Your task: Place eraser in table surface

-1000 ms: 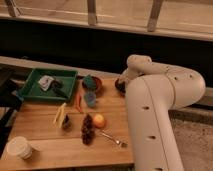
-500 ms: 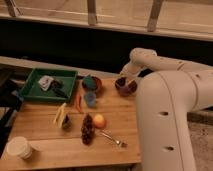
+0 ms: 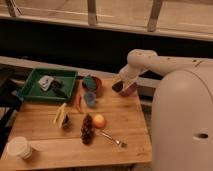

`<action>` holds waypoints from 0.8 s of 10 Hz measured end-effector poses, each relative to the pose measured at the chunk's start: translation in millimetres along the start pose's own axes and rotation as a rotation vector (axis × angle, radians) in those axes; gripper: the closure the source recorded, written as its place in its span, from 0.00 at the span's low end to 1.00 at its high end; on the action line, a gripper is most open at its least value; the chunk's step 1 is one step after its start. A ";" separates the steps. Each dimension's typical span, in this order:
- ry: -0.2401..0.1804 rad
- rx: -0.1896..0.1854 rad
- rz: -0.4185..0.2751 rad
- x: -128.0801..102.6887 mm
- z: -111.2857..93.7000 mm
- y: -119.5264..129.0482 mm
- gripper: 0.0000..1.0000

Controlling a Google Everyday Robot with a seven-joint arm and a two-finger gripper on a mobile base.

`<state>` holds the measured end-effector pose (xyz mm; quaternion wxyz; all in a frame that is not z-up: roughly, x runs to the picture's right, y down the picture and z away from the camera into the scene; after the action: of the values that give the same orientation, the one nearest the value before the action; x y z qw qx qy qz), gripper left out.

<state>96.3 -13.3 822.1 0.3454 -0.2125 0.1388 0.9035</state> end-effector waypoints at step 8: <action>0.078 0.226 0.106 52.4 40.9 -72.1 0.39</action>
<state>98.6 84.7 825.1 0.3132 -0.1995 0.2642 0.8901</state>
